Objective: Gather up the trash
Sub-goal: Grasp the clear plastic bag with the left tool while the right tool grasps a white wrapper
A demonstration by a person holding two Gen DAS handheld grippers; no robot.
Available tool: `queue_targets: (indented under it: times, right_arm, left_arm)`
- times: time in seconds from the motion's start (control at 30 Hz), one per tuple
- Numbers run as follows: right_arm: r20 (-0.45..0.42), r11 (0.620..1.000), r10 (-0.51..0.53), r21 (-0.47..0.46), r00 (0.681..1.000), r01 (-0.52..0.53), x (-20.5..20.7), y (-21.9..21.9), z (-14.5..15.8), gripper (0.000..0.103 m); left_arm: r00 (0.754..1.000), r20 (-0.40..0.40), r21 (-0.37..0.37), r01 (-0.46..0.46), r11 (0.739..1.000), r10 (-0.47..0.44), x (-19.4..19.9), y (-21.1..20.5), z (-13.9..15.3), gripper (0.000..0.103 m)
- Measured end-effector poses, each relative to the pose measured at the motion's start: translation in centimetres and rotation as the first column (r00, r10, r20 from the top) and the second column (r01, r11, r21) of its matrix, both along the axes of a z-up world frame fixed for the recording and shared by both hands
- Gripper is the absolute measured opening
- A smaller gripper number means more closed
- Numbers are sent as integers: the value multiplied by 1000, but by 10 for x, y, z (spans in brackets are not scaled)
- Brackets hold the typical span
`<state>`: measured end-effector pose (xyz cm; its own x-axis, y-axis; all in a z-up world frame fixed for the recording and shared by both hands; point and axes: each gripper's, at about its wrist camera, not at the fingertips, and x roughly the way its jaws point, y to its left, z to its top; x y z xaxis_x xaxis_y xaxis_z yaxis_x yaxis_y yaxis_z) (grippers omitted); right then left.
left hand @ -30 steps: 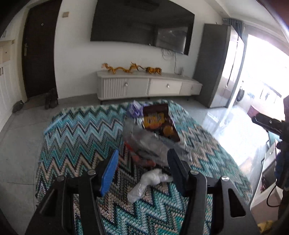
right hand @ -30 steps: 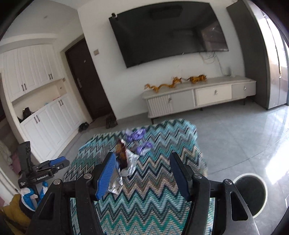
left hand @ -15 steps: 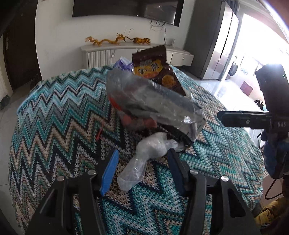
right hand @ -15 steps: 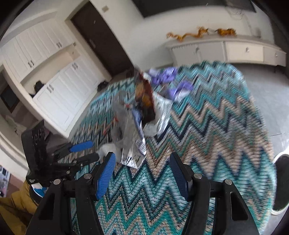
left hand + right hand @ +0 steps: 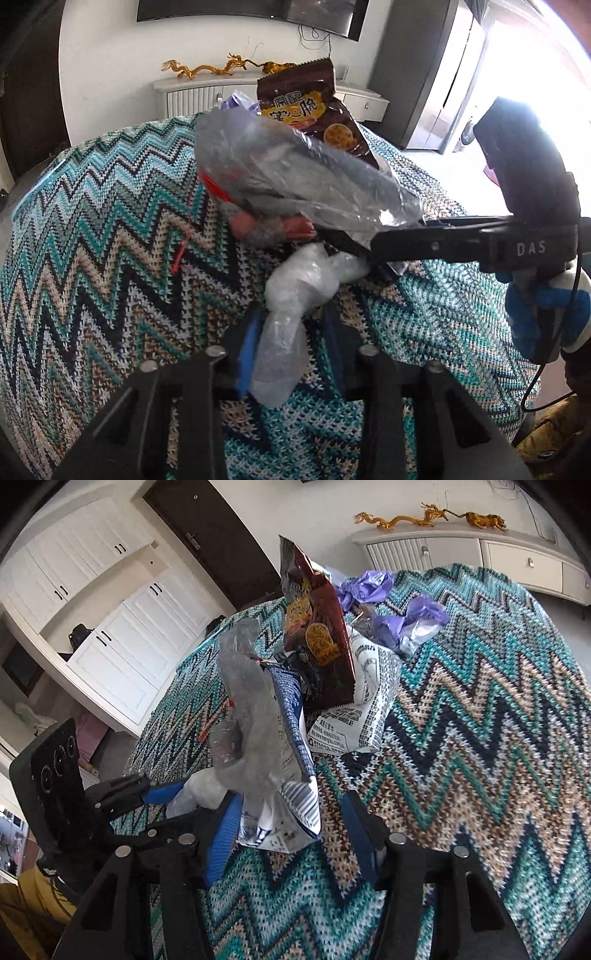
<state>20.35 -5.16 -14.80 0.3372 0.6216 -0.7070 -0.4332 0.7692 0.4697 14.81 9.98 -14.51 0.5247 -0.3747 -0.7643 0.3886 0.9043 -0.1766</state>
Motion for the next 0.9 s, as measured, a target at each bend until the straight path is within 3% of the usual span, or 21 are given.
queue_targets:
  times: [0.2,0.53,0.9]
  right_arm:
    - [51,999,40,-30,998,-39,-5,9,8,25]
    - [176,992,28,-124,984,-6,-39,-12,37,24]
    - [230,996,-81,-5,970,84,-66,-61,69,24]
  left_arm:
    - [1000,-2,-23,-22,999,22,-10,6,3,20]
    - [997,24,-49,-69,996,70,-34,23,19,17]
    - [986,70,-97,-142,985,149,-55,49,46,16]
